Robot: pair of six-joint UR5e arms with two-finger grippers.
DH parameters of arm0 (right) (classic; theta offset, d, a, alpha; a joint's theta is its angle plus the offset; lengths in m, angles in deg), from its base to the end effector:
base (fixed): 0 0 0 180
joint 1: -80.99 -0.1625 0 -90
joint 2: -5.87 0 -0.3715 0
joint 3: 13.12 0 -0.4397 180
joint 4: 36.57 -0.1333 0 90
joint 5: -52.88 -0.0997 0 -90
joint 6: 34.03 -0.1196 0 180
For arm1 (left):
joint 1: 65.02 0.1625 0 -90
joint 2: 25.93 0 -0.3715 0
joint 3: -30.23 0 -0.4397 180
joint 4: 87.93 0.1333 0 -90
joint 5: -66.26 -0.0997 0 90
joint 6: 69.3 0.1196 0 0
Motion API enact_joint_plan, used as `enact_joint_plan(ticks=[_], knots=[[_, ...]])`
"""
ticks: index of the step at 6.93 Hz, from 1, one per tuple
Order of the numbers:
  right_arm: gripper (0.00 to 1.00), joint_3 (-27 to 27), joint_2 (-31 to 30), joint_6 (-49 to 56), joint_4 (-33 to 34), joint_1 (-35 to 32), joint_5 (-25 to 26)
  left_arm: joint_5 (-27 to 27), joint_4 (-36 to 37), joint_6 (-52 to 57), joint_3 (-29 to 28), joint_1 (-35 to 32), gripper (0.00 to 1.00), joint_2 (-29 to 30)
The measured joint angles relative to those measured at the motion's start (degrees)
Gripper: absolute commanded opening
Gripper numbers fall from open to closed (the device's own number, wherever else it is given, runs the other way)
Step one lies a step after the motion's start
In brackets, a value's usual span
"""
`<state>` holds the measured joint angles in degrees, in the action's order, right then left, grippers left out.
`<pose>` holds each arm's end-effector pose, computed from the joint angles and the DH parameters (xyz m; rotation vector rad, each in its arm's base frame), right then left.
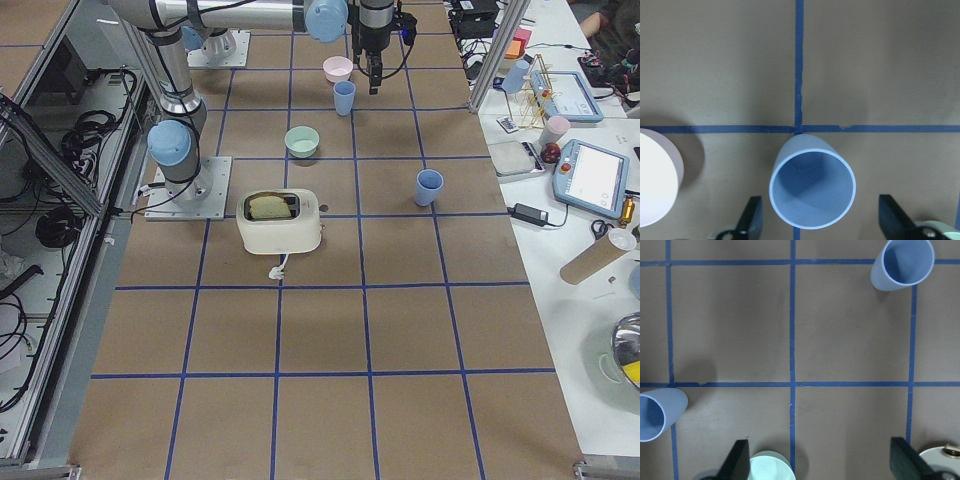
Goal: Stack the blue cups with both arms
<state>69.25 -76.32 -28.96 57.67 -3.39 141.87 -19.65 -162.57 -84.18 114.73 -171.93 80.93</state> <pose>0.0762 -0.6085 0.4170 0.0140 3.1286 -0.1130 -0.3238 -0.5774 0.3194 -0.0579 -3.0524 0.0727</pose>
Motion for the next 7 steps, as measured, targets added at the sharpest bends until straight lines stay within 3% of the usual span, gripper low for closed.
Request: enact_joint_plan(ticks=[3,5,7], knots=[[0.99,-9.28,12.34,3.64,2.63,8.45,-0.08,-0.24,-14.77,11.55,-0.04,10.50,1.00,-12.80],[0.94,-17.40,23.85,6.00,6.84,10.27,-0.15,-2.60,-16.97,13.64,5.23,14.23,1.00,-19.19],[0.90,-19.64,30.41,11.30,10.80,12.33,-0.81,-5.84,-16.02,14.68,9.48,15.09,1.00,-22.31]])
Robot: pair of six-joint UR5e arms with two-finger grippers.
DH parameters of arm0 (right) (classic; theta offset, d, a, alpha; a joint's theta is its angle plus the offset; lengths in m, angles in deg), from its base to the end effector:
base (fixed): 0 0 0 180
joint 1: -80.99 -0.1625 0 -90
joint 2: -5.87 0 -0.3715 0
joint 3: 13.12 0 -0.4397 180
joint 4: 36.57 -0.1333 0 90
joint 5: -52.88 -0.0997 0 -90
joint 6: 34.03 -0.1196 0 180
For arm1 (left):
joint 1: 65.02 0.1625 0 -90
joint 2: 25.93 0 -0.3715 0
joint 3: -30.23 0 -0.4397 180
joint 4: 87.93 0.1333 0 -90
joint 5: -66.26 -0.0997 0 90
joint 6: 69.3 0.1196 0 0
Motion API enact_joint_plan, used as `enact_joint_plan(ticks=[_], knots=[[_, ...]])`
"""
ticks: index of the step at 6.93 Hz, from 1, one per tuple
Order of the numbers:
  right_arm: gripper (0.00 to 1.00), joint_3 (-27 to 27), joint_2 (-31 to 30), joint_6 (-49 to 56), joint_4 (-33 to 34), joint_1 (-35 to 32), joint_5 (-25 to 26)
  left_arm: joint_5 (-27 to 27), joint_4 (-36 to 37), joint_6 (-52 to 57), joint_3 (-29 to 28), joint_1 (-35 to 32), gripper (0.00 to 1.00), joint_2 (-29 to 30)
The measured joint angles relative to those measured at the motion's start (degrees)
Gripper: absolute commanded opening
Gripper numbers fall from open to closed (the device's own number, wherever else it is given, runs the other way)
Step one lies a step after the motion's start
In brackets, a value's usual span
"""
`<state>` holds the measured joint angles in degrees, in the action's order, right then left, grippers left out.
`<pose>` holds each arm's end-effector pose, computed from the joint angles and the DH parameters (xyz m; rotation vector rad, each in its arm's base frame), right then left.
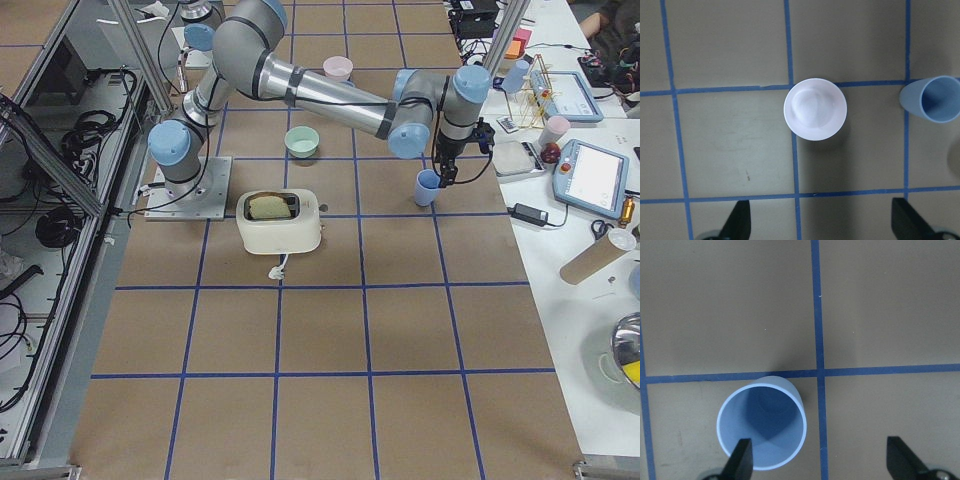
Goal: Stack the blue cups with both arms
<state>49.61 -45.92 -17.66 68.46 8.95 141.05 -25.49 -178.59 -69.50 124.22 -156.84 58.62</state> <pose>-0.1068 -0.7743 0.2588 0.0416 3.1295 -0.1215 -0.1456 -0.5013 0.4254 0.0437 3.1109 -0.0226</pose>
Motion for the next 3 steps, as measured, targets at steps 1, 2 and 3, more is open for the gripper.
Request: enact_joint_plan(ticks=[1,2,3], knots=[[0.84,-0.07,1.47,0.91,0.72,0.31,-0.56,-0.19,0.55,0.36,0.15,0.31,1.00,-0.05],[0.78,0.43,2.05,1.48,0.14,0.40,-1.49,-0.21,0.79,0.49,-0.24,0.46,1.00,0.31],[0.65,1.59,2.11,2.06,-1.20,0.45,-2.11,-0.17,0.87,0.53,-0.80,0.50,1.00,0.71]])
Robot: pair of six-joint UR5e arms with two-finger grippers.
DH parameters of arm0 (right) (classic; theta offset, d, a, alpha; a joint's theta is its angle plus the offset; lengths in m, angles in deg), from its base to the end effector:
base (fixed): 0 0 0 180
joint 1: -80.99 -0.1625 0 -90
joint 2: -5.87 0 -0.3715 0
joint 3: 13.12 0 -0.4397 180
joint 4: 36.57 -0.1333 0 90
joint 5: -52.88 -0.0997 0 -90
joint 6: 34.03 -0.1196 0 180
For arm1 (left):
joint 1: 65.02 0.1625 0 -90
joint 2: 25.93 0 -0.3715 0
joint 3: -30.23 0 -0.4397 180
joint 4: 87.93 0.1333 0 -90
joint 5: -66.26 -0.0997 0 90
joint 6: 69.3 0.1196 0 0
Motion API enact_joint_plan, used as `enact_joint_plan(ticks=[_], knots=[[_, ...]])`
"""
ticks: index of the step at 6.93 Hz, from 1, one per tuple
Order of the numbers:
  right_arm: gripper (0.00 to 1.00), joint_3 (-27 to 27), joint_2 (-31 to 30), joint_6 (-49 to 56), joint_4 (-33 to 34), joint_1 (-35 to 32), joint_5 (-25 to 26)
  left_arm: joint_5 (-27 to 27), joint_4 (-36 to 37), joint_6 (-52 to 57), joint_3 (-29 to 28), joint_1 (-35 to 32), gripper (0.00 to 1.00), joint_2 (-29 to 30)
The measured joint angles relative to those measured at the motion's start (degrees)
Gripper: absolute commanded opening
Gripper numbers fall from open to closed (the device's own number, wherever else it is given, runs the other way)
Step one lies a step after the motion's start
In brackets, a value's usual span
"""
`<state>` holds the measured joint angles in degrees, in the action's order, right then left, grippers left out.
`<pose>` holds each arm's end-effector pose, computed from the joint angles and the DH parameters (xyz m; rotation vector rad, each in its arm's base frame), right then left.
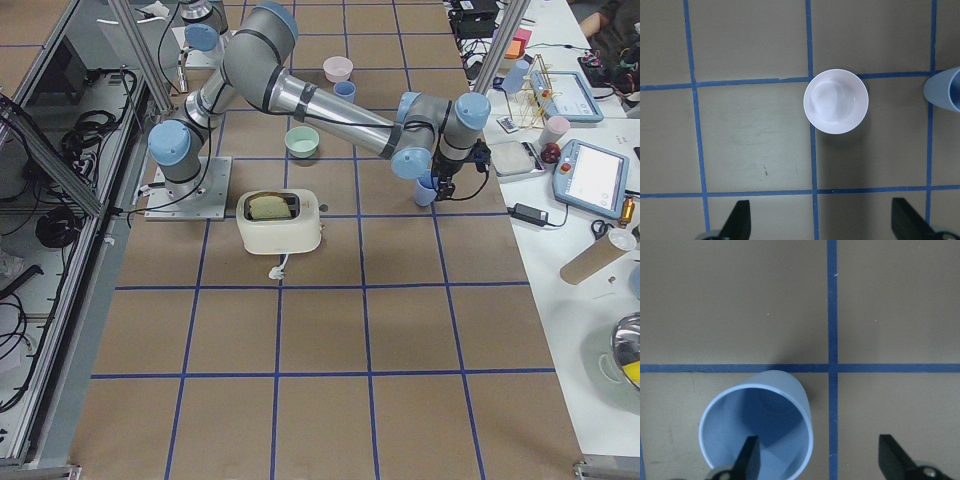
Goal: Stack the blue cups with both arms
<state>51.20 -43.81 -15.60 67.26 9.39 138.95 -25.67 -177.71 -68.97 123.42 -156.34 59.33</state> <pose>-0.1068 -0.7694 0.2139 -0.0001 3.0720 -0.0127 -0.1410 -0.5091 0.4282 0.0439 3.1075 -0.0485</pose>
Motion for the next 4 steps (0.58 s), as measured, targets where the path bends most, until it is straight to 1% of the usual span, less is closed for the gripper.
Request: enact_joint_plan(ticks=[1,3,4], knots=[[0.49,1.14,-0.12,0.30,-0.36,0.06,-0.16,0.00,0.04,0.02,-0.31,0.00,1.00,0.25],[0.30,1.96,0.00,0.43,1.39,0.12,-0.35,-0.07,0.05,0.02,-0.42,-0.01,1.00,0.33],[0.17,2.03,0.11,0.38,2.41,0.12,-0.52,-0.09,0.05,0.02,-0.41,-0.03,1.00,0.34]])
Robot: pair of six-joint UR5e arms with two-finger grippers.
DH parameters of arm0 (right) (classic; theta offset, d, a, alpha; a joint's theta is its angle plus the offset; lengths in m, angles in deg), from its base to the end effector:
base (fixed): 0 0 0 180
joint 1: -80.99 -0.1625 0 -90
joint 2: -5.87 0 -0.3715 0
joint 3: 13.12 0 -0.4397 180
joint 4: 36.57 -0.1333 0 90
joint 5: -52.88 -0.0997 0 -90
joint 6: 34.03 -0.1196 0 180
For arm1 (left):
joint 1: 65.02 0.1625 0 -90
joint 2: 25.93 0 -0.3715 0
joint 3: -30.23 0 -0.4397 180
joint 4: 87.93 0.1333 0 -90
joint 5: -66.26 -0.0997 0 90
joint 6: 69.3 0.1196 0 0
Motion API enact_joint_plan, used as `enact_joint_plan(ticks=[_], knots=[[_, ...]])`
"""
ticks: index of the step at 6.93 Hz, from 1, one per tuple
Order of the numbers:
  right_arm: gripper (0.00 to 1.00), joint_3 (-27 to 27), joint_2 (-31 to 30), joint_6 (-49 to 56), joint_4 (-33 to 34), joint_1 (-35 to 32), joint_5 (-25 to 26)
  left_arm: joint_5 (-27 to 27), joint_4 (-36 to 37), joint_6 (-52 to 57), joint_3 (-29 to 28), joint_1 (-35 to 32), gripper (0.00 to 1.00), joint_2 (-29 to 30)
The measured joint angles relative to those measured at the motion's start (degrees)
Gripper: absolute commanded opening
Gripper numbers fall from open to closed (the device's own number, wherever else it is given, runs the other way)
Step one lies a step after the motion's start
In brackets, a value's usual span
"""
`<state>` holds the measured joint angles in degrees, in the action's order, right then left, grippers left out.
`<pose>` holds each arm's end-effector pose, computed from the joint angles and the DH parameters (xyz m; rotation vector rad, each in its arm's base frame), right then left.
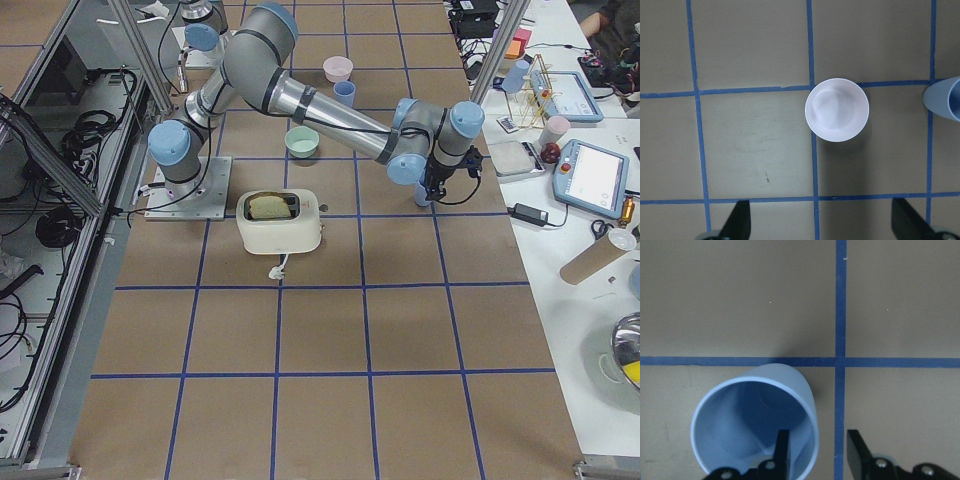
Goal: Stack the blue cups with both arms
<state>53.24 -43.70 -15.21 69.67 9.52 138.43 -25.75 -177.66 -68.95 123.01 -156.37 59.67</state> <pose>-0.1065 -0.7663 0.1981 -0.0072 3.0648 -0.0242 -0.1412 -0.5114 0.4292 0.0452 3.1060 -0.0517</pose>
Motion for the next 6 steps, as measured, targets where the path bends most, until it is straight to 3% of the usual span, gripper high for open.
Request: enact_joint_plan(ticks=[2,6], knots=[[0.00,0.24,0.14,-0.06,0.77,-0.01,-0.77,-0.04,0.00,0.00,0.03,-0.02,1.00,0.00],[0.00,-0.11,-2.44,-0.20,-0.76,-0.92,-0.48,-0.19,0.00,0.00,0.02,-0.02,1.00,-0.08]])
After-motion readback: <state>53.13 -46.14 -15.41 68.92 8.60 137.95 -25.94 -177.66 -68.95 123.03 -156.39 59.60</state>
